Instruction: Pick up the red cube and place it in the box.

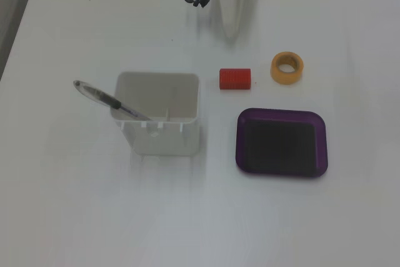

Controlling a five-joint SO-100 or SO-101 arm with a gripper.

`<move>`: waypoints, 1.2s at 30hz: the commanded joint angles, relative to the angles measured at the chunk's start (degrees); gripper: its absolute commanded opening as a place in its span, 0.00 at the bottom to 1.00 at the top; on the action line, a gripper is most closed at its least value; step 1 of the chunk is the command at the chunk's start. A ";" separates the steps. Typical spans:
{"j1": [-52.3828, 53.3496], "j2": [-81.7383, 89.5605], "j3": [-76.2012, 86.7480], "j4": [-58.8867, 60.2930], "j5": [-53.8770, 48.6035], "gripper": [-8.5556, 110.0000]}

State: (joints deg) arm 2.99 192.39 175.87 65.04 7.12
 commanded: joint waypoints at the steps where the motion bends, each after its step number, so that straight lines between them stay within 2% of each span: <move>1: -0.18 5.54 0.62 -0.70 0.35 0.10; 33: -0.35 5.54 0.70 -0.79 -0.18 0.10; 36: -1.85 5.54 0.35 -4.04 -0.44 0.10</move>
State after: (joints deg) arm 2.20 192.39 176.04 63.63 7.12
